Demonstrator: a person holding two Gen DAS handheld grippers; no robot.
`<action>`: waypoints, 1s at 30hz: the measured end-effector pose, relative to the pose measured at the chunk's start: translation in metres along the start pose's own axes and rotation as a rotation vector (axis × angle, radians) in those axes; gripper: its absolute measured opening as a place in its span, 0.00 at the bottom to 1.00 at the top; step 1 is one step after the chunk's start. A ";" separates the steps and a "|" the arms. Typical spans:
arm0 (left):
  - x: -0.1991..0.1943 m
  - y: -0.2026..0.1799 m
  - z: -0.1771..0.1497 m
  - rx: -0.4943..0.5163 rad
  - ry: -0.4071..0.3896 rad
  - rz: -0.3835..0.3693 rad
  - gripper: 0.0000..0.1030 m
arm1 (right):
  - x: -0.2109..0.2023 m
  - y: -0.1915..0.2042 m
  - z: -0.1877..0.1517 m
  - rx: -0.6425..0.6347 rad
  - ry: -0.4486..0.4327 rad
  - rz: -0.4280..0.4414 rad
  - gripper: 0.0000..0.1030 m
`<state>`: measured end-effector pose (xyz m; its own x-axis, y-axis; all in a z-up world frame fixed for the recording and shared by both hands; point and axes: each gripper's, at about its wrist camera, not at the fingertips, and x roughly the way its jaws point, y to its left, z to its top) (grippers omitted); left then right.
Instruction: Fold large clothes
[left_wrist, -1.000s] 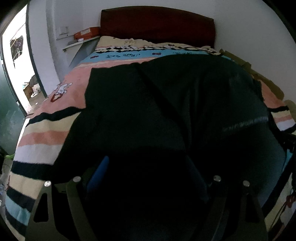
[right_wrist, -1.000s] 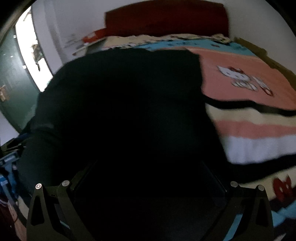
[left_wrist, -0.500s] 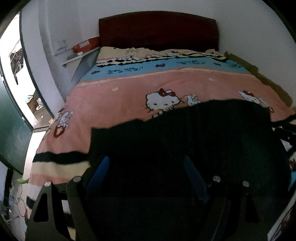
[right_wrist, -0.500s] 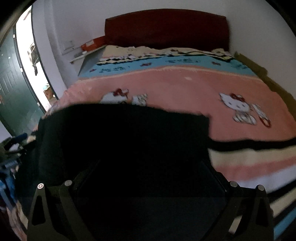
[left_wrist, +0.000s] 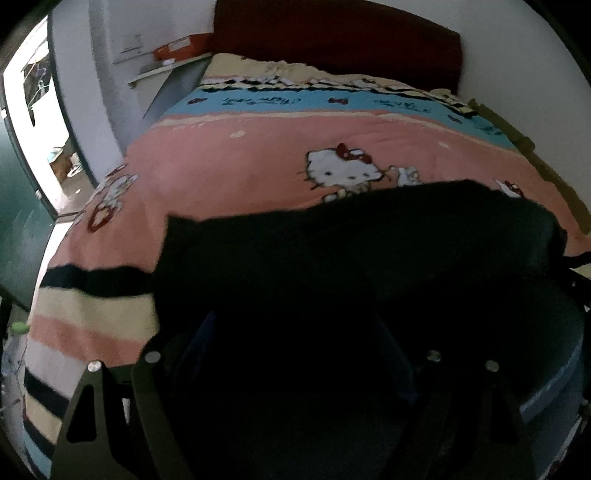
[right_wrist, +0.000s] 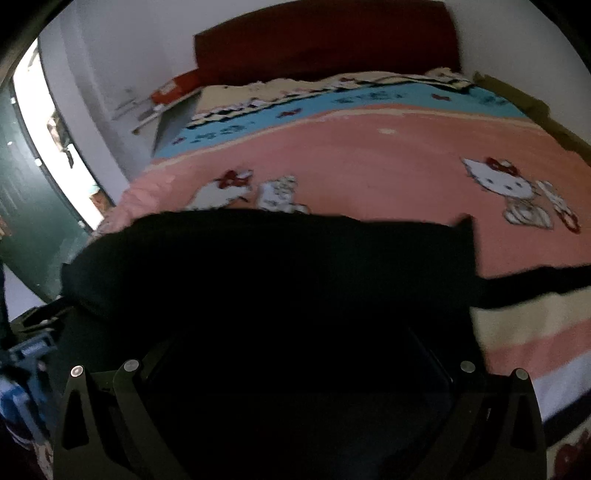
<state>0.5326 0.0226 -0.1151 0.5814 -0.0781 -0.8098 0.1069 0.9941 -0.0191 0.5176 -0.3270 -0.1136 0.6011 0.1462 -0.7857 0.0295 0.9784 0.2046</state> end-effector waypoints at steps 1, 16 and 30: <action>-0.006 0.003 -0.005 -0.005 -0.003 0.016 0.82 | -0.001 -0.007 -0.003 0.011 0.007 -0.026 0.99; -0.079 -0.012 -0.108 0.032 -0.206 0.052 0.82 | -0.071 0.002 -0.092 0.001 -0.013 0.049 0.99; -0.081 -0.006 -0.127 0.074 -0.215 0.099 0.82 | -0.082 -0.058 -0.114 0.089 0.015 -0.135 0.99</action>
<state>0.3828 0.0322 -0.1237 0.7497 -0.0030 -0.6617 0.0952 0.9901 0.1033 0.3752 -0.3788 -0.1276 0.5750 0.0170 -0.8180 0.1799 0.9727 0.1467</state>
